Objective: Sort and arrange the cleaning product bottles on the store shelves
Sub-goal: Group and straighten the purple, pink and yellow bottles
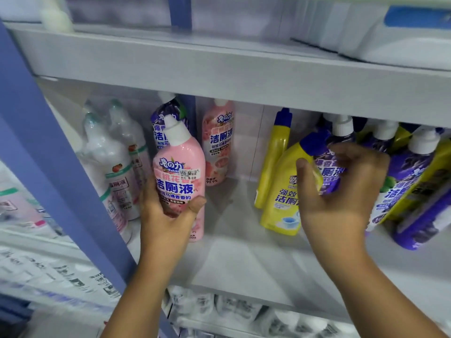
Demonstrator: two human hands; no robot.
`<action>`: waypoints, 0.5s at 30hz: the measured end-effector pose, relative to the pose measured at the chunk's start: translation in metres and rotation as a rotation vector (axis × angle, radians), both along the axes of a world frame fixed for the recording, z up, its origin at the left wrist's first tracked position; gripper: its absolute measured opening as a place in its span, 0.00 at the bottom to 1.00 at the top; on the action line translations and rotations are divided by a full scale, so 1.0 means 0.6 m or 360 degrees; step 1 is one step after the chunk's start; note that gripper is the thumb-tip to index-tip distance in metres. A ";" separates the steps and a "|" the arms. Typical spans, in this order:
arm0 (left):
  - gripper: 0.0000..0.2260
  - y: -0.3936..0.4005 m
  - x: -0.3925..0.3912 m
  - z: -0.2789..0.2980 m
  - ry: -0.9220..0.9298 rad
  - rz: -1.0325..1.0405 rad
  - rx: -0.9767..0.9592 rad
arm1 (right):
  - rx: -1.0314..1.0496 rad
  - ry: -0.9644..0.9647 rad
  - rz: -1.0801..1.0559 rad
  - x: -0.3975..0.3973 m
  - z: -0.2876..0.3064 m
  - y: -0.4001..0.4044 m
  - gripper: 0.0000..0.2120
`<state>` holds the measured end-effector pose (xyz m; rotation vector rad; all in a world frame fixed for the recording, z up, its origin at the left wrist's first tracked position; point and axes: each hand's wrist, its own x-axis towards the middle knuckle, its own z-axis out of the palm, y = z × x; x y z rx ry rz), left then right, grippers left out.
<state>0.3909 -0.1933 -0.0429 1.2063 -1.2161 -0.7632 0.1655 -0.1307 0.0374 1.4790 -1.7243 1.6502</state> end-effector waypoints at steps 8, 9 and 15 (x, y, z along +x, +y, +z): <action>0.40 0.006 -0.001 0.000 0.0039 0.0016 0.0053 | 0.0765 -0.0577 0.0680 0.125 0.062 -0.207 0.10; 0.42 0.005 0.002 -0.001 0.0040 0.0000 0.0053 | 0.0748 -0.0552 0.0672 0.128 0.068 -0.234 0.12; 0.44 0.003 0.010 -0.009 -0.0040 -0.0057 0.0050 | 0.0728 -0.0181 0.0448 0.136 0.059 -0.302 0.27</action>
